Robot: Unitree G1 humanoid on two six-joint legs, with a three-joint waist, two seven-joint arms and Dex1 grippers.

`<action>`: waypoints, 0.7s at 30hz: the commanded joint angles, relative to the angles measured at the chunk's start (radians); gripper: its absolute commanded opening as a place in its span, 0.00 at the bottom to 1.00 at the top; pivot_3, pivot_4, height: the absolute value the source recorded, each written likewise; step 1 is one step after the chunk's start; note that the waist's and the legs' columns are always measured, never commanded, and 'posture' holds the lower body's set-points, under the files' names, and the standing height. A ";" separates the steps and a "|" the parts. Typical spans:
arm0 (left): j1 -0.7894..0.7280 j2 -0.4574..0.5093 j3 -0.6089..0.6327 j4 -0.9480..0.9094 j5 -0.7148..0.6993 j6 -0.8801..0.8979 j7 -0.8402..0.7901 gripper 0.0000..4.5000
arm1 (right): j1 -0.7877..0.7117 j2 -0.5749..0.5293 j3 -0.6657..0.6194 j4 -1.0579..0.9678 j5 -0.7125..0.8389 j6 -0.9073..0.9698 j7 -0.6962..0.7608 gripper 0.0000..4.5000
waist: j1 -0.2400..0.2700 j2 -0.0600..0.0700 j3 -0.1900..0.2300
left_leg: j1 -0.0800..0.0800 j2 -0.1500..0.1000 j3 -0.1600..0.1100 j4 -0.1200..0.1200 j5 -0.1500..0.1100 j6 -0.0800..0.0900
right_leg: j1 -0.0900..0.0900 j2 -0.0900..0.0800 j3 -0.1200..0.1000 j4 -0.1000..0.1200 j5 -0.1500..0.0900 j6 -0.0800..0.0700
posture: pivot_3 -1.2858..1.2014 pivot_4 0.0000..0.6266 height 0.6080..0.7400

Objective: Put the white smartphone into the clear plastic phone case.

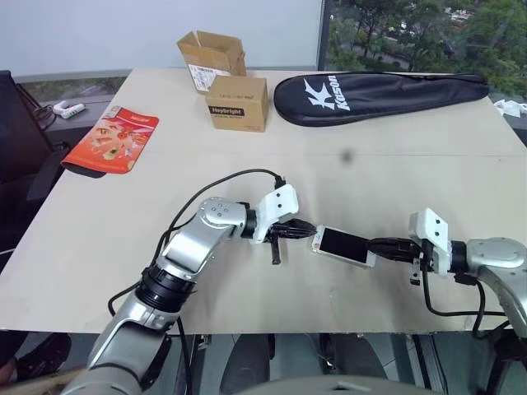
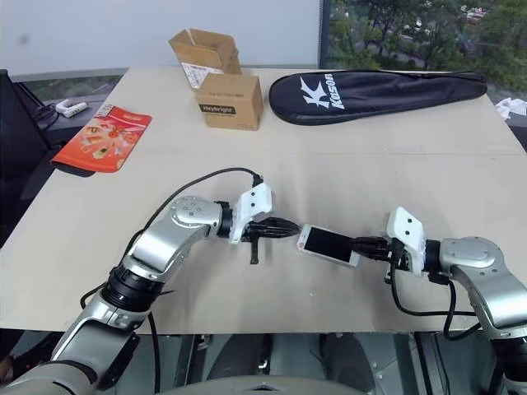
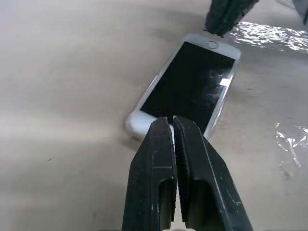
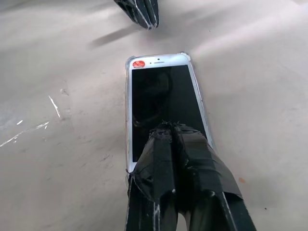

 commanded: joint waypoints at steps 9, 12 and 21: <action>-0.007 -0.009 -0.013 -0.040 -0.025 -0.042 -0.054 0.03 | 0.073 0.022 -0.009 0.099 -0.033 -0.150 0.019 0.00 | 0.000 0.000 0.000 | 0.000 0.000 0.000 0.000 0.000 0.000 | 0.000 0.000 0.000 0.000 0.000 0.000 | 0.52 0.24 1.00; -0.017 -0.018 -0.017 -0.025 -0.045 -0.035 -0.079 0.03 | 0.086 0.027 0.007 0.122 -0.056 -0.178 0.014 0.00 | 0.000 0.000 0.000 | 0.000 0.000 0.000 0.000 0.000 0.000 | 0.000 0.000 0.000 0.000 0.000 0.000 | 0.52 0.24 1.00; -0.027 -0.002 -0.031 -0.050 -0.026 0.034 -0.044 0.03 | 0.104 0.028 0.048 0.141 -0.096 -0.196 -0.011 0.00 | -0.002 0.000 0.000 | 0.002 0.000 0.000 0.000 0.000 0.000 | 0.001 0.000 0.000 0.000 -0.001 0.001 | 0.52 0.24 1.00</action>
